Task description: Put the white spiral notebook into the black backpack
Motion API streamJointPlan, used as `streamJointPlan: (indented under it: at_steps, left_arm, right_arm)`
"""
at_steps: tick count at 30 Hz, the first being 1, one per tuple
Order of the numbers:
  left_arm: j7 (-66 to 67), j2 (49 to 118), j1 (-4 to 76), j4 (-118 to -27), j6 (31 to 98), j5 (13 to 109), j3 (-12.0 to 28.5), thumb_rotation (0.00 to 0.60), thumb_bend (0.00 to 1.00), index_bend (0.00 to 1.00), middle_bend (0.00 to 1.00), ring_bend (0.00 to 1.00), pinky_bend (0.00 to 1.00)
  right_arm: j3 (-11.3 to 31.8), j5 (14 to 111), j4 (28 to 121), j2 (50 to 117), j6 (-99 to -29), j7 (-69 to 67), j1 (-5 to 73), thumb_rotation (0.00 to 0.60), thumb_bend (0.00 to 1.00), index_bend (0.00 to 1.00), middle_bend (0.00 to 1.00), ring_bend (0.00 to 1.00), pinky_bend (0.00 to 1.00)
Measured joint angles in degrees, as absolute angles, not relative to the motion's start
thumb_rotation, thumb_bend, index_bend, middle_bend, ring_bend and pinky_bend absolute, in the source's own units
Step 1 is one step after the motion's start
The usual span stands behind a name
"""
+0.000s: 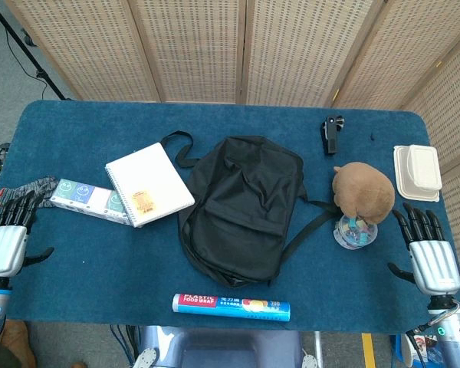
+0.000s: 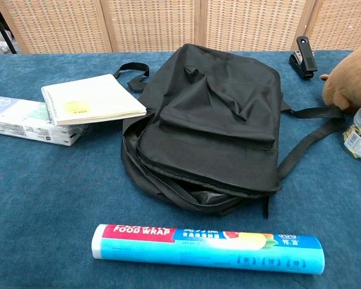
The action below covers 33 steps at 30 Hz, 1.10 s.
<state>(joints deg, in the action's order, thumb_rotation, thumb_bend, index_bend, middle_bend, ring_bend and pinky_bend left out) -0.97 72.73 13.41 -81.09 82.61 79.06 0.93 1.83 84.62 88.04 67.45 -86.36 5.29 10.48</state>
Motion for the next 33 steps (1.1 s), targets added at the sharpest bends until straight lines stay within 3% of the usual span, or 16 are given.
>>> streamJointPlan:
  at_steps: [14,24,33]
  left_arm:
    - [1.3,74.3,15.1,-81.9,79.9,80.8,1.9,0.6,0.16,0.0,0.0,0.0,0.0]
    - [5.1,82.7,23.7,-77.9,69.0,80.7,5.0,0.6,0.23,0.0,0.0,0.0,0.0]
    - [7.9,90.6,28.5,-71.4,65.8,81.1,6.6,0.6,0.23,0.0,0.0,0.0,0.0]
  right_arm:
    - [3.1,85.7,87.5,66.9,-87.7,3.2,9.3,0.6,0.0,0.0,0.0,0.0,0.0]
    - [3.3,85.8,87.4,67.1,-86.4,2.9,9.2,0.6,0.0,0.0,0.0,0.0,0.0]
    - [3.5,85.8,87.3,67.3,-85.5,2.5,9.2,0.6,0.0,0.0,0.0,0.0,0.0]
